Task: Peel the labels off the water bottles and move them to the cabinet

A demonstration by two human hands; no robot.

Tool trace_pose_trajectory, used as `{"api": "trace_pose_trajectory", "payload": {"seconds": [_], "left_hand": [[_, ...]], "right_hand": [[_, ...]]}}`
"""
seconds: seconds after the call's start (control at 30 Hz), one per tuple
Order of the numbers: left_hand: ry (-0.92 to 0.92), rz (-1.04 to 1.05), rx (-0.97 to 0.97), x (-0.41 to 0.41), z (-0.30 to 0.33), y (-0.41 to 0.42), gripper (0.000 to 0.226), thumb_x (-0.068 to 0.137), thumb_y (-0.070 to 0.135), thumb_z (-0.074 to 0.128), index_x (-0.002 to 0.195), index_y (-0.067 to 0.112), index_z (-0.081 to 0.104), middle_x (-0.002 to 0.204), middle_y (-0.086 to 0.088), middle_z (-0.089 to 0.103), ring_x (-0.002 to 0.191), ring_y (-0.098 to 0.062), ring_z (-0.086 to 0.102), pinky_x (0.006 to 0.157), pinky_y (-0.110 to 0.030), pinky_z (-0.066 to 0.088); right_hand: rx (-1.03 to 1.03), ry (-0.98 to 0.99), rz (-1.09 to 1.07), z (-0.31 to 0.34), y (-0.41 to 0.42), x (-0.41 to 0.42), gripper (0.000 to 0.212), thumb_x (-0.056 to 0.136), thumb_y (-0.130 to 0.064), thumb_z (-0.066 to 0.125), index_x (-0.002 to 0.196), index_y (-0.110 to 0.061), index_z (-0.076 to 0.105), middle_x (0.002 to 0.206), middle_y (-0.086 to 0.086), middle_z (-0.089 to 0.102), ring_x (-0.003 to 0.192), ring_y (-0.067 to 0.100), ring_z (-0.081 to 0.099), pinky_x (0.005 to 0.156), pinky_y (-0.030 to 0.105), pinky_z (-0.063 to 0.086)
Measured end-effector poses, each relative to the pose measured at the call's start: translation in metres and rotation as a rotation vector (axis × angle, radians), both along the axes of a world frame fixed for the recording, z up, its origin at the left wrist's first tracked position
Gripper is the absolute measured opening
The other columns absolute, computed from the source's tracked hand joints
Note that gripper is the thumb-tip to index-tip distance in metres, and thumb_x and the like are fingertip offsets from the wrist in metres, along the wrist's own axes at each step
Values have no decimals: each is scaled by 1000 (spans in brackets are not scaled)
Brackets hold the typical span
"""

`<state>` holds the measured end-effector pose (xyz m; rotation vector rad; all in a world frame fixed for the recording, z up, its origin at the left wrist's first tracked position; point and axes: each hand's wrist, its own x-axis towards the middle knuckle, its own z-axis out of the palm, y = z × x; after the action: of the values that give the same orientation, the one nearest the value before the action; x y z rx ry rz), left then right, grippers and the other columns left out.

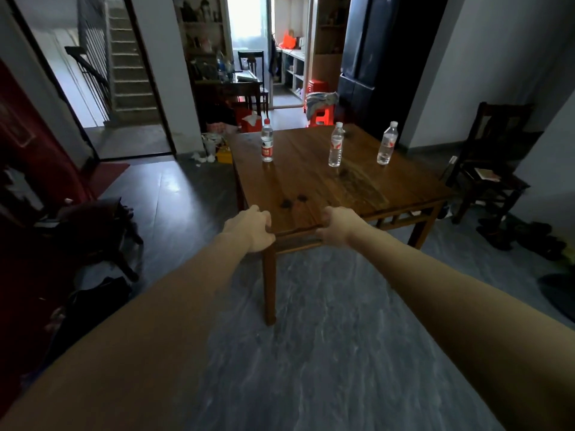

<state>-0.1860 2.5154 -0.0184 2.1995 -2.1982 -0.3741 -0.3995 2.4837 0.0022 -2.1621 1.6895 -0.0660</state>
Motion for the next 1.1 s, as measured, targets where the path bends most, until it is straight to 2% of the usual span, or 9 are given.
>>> {"api": "trace_pose_trajectory", "payload": {"seconds": [0.13, 0.27, 0.33, 0.47, 0.6, 0.73, 0.97, 1.1], "left_hand": [[-26, 23, 13, 31, -5, -60, 32, 95, 43, 58, 121, 24, 56, 123, -4, 48, 110, -28, 57, 98, -49, 51], [-55, -14, 68, 40, -15, -108, 36, 95, 43, 58, 126, 24, 54, 121, -2, 46, 109, -26, 55, 98, -48, 51], [-57, -9, 71, 42, -18, -130, 34, 96, 41, 60, 125, 25, 54, 119, 0, 46, 106, -23, 55, 97, -45, 52], [-64, 9, 75, 44, -25, -189, 22, 97, 38, 59, 113, 25, 53, 116, -1, 49, 100, -21, 57, 90, -38, 53], [-48, 57, 68, 32, -31, -255, 28, 98, 37, 59, 123, 25, 55, 119, 0, 48, 102, -20, 56, 86, -35, 50], [-46, 97, 138, 14, -47, -317, 33, 98, 37, 59, 128, 25, 54, 125, 0, 47, 103, -19, 54, 85, -34, 48], [9, 206, 127, -4, -39, -411, 40, 99, 39, 58, 135, 25, 54, 137, -3, 46, 119, -24, 53, 99, -41, 50], [9, 297, 129, 8, -39, -439, 38, 99, 38, 58, 133, 22, 57, 133, -4, 50, 118, -23, 54, 98, -37, 46]], "right_hand": [[-13, -30, 5, -6, -57, 27, 55, 93, -39, 61, 140, -14, 49, 137, 13, 51, 121, 31, 53, 95, 39, 46], [20, -35, 20, -16, -104, 40, 49, 92, -39, 61, 136, -20, 51, 131, 7, 51, 101, 20, 49, 85, 35, 45], [19, -47, 6, -18, -129, 41, 46, 92, -40, 61, 134, -21, 53, 129, 6, 52, 100, 19, 50, 83, 34, 47], [22, -74, -8, -25, -193, 42, 49, 93, -37, 63, 138, -21, 51, 134, 8, 52, 115, 25, 56, 85, 34, 49], [27, -87, 9, -33, -262, 26, 53, 94, -35, 63, 141, -17, 48, 138, 9, 53, 121, 26, 55, 96, 38, 51], [75, -55, 24, -37, -340, -2, 52, 96, -32, 62, 143, -15, 47, 141, 9, 52, 124, 26, 54, 97, 36, 50], [88, -66, 96, -43, -454, -2, 66, 97, -31, 60, 154, -12, 32, 155, 15, 40, 141, 32, 42, 112, 47, 43], [137, -86, 207, -56, -487, 19, 65, 96, -32, 60, 153, -14, 34, 154, 15, 41, 141, 32, 42, 113, 47, 42]]}}
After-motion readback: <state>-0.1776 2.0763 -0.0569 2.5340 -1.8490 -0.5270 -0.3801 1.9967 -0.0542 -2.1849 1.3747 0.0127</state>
